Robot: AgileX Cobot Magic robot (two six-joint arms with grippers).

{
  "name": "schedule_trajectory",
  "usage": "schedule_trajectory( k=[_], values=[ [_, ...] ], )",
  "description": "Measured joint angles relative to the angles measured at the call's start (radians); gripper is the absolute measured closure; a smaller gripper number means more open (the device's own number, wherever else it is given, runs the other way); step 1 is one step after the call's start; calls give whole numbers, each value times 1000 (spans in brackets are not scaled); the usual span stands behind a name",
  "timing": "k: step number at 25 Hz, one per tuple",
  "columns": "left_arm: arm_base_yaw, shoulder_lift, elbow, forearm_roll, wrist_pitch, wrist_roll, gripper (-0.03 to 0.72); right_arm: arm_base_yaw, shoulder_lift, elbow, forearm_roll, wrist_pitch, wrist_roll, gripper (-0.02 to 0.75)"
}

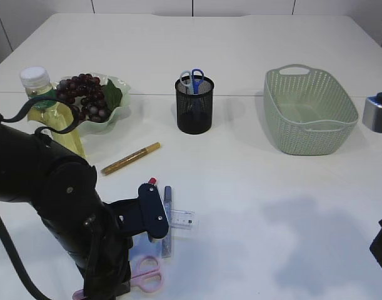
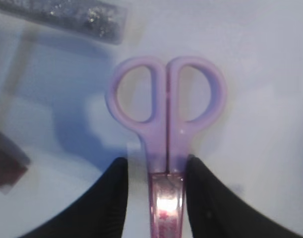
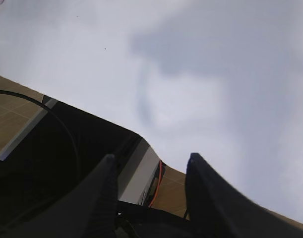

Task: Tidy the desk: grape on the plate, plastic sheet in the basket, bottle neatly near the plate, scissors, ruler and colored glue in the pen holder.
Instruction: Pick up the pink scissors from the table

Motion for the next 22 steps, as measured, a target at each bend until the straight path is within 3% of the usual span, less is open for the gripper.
schedule_trajectory(
  k=[4,11,22],
  values=[
    [0,0,0,17,-10,0,470,0,0,0,0,0,0,374],
    [0,8,0,20,-12,-4,535,0,0,0,0,0,0,374],
    [0,10,0,20,-14,-35,541,0,0,0,0,0,0,374]
  ],
)
